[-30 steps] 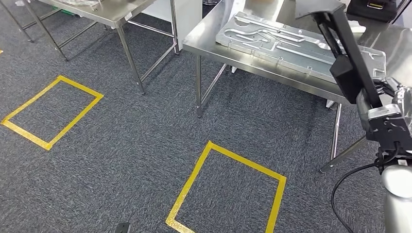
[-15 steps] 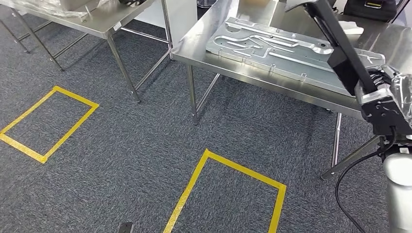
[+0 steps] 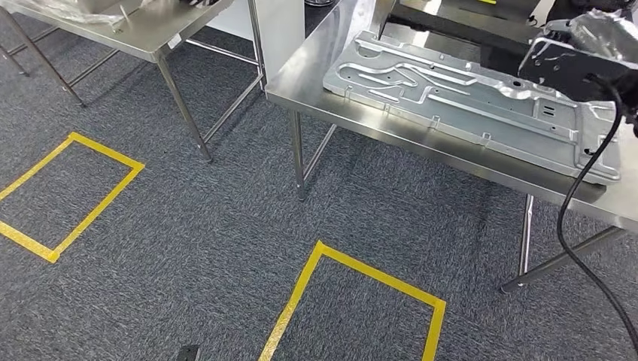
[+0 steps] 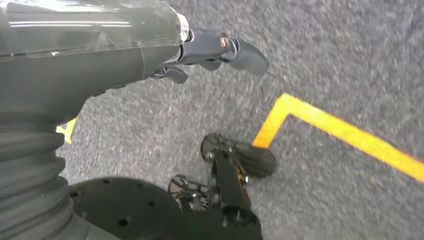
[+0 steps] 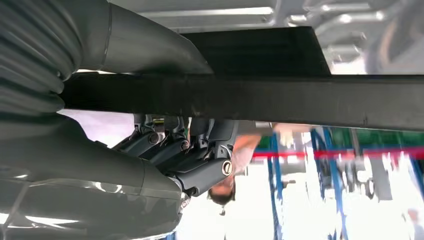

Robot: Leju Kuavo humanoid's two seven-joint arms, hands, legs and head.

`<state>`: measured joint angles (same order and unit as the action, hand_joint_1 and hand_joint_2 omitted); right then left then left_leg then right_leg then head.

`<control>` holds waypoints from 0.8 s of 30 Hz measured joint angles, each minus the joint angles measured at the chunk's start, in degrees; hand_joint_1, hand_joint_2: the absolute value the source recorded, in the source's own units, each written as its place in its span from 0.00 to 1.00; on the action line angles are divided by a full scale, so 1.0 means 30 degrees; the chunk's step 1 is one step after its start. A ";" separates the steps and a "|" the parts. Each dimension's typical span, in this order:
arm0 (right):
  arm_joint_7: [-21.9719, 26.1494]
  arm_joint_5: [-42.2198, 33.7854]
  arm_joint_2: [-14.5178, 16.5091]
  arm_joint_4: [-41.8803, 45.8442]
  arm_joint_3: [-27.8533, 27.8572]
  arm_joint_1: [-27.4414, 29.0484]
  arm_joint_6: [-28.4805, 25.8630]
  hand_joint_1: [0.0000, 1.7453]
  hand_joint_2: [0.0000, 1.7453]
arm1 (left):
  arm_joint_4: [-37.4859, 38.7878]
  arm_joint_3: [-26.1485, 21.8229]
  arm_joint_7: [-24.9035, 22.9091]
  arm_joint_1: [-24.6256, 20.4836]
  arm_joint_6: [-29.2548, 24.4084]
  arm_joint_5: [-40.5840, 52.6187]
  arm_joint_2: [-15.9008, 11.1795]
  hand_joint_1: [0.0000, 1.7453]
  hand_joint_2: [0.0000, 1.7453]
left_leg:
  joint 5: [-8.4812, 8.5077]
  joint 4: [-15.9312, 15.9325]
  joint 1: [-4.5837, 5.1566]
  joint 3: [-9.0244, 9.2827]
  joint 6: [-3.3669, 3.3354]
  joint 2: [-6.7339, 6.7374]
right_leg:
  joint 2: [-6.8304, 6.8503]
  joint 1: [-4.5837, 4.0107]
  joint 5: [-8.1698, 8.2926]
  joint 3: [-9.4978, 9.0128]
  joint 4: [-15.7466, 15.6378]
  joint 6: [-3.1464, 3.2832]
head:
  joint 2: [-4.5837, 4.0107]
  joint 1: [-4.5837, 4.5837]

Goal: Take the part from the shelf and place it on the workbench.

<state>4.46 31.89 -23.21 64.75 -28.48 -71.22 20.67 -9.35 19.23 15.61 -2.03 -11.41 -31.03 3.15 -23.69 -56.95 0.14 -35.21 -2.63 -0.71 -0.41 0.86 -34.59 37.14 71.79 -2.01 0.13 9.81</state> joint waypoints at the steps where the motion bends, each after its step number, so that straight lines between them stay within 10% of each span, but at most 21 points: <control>1: 0.0067 -0.0109 -0.0093 -0.0428 -0.0614 -0.0426 0.0493 1.00 1.00 | 0.0000 0.0004 0.0000 0.0058 0.0033 -0.0009 -0.0002 0.00 1.00 | -0.0202 0.0053 -0.0009 0.0302 0.0008 -0.0057 | 0.0001 0.0001 -0.0633 0.0493 0.0381 0.0017 | 0.0000 -0.0002; 3: 0.0227 -0.0317 -0.0304 -0.1126 -0.1836 -0.1178 0.1118 1.00 1.00 | 0.0000 0.0005 0.0009 0.0168 0.0066 -0.0038 -0.0002 0.00 1.00 | -0.0656 0.0099 -0.0018 0.0932 0.0051 -0.0163 | 0.0015 0.0015 -0.0662 0.0908 -0.0468 0.0041 | -0.0002 -0.0002; 6: 0.0384 -0.0501 -0.0519 -0.1907 -0.3162 -0.2267 0.1245 1.00 1.00 | 0.0004 -0.0002 0.0075 0.0259 0.0075 -0.0104 -0.0013 0.00 1.00 | -0.1324 0.0090 0.0007 0.1633 0.0212 -0.0235 | 0.0233 -0.0042 0.3174 0.0891 -0.3897 0.0137 | -0.0005 -0.0006; 8: 0.0417 -0.0543 -0.0544 -0.2320 -0.3921 -0.2793 0.1114 1.00 1.00 | 0.0009 -0.0005 0.0142 0.0248 0.0075 -0.0235 -0.0024 0.00 1.00 | -0.1643 0.0145 0.0012 0.1942 0.0464 -0.0208 | 0.0294 -0.0220 0.4663 0.0800 -0.4912 0.0395 | 0.0000 0.0007; 11: 0.0492 -0.0557 -0.0537 -0.2611 -0.4666 -0.3333 0.0793 1.00 1.00 | 0.0007 -0.0007 0.0231 0.0095 0.0075 -0.0359 -0.0027 0.00 1.00 | -0.1749 -0.0445 -0.0028 0.1993 0.0791 -0.0116 | 0.0181 -0.0203 0.4239 0.0227 -0.5013 0.0822 | 0.0000 0.0013; 15: 0.0612 -0.0566 -0.0535 -0.3063 -0.5433 -0.3462 0.0321 1.00 1.00 | 0.0007 -0.0007 0.0253 -0.0013 0.0075 -0.0359 -0.0031 0.00 1.00 | -0.2976 -0.4945 -0.0141 -0.0672 0.1251 0.0132 | 0.0127 -0.0140 0.3476 -0.0854 -0.5156 0.1094 | 0.0000 0.0040; 17: 0.0626 -0.0554 -0.0534 -0.3271 -0.5741 -0.3315 0.0209 1.00 1.00 | 0.0007 -0.0007 0.0257 0.0010 0.0077 -0.0359 -0.0031 0.00 1.00 | -0.3713 -0.5600 -0.0149 -0.1665 0.1224 0.0149 | 0.0047 -0.0148 0.3002 -0.1462 -0.5157 0.1105 | -0.0004 0.0038; 19: 0.0625 -0.0532 -0.0537 -0.3398 -0.5941 -0.3241 -0.0090 1.00 1.00 | 0.0007 -0.0007 0.0262 0.0089 0.0080 -0.0357 -0.0040 0.00 1.00 | -0.2775 -0.3939 -0.0056 -0.1798 0.0930 0.0143 | -0.0055 -0.0190 0.2509 -0.2092 -0.5161 0.1079 | -0.0002 0.0036; 22: 0.0583 -0.0462 -0.0621 -0.3559 -0.6063 -0.3011 -0.0715 1.00 1.00 | 0.0031 -0.0007 0.0266 0.0262 0.0082 -0.0350 -0.0151 0.00 1.00 | 0.0779 -0.0527 0.0257 -0.1399 0.0286 0.0066 | -0.0194 -0.0264 0.1820 -0.2835 -0.5205 0.0918 | -0.0002 0.0037; 24: 0.0472 -0.0389 -0.0743 -0.3593 -0.6063 -0.2793 -0.1008 1.00 1.00 | 0.0044 -0.0004 0.0257 0.0243 0.0095 -0.0342 -0.0211 0.00 1.00 | 0.1302 0.0025 0.0361 -0.1124 0.0122 0.0083 | -0.0259 -0.0269 0.1597 -0.3130 -0.5196 0.0685 | 0.0002 0.0044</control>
<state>5.87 30.73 -25.44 53.98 -46.66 -79.60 17.65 -9.22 19.22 16.38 -1.30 -11.13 -32.06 2.52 -19.78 -56.88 1.22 -38.58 -2.27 -0.46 -1.18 0.06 -29.80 27.75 56.20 0.05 0.13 9.94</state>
